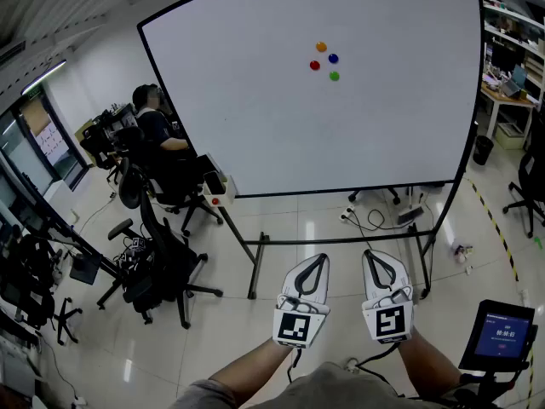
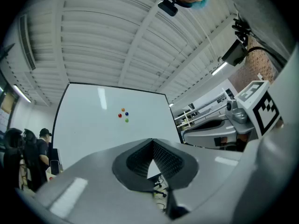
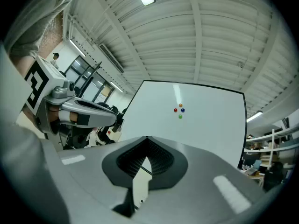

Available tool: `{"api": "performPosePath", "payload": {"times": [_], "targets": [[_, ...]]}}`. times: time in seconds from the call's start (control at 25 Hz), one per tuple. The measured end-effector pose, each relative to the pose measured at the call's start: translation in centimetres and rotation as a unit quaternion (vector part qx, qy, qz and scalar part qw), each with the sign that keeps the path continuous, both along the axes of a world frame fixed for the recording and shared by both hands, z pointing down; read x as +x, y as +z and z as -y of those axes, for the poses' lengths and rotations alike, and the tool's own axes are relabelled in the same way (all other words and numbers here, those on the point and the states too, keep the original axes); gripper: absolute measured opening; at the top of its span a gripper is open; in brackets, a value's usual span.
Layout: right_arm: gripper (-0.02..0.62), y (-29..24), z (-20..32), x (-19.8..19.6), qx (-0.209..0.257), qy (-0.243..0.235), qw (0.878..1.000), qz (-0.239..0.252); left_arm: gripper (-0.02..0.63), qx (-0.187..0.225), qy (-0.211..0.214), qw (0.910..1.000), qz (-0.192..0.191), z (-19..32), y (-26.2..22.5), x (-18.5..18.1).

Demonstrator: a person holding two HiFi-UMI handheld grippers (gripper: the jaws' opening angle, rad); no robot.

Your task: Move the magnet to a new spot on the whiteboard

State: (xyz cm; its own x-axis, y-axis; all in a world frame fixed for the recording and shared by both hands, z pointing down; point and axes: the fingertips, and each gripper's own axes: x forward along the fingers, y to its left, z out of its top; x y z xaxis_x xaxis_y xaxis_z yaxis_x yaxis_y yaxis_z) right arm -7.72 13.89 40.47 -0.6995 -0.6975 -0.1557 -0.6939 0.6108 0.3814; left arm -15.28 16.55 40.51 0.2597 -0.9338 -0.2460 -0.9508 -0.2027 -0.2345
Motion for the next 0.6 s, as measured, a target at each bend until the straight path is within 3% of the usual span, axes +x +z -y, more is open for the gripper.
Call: {"api": "performPosePath", "payload": {"times": [0.2, 0.4, 0.6], "targets": [[0.008, 0.1, 4.7, 0.9, -0.001, -0.004, 0.999, -0.031, -0.002, 0.009, -0.013, 0.9998, -0.007, 4.4, -0.2, 0.7], [0.008, -0.4, 7.7, 0.6, 0.002, -0.022, 1.000, -0.008, -0.002, 0.009, -0.022, 0.9996, -0.011, 7.3, -0.4, 1.0], [0.008, -0.6, 11.1, -0.6, 0.003, -0.024, 1.000, -0.015, -0.002, 0.012, -0.023, 0.9996, -0.012, 10.8, -0.6, 0.4]]}}
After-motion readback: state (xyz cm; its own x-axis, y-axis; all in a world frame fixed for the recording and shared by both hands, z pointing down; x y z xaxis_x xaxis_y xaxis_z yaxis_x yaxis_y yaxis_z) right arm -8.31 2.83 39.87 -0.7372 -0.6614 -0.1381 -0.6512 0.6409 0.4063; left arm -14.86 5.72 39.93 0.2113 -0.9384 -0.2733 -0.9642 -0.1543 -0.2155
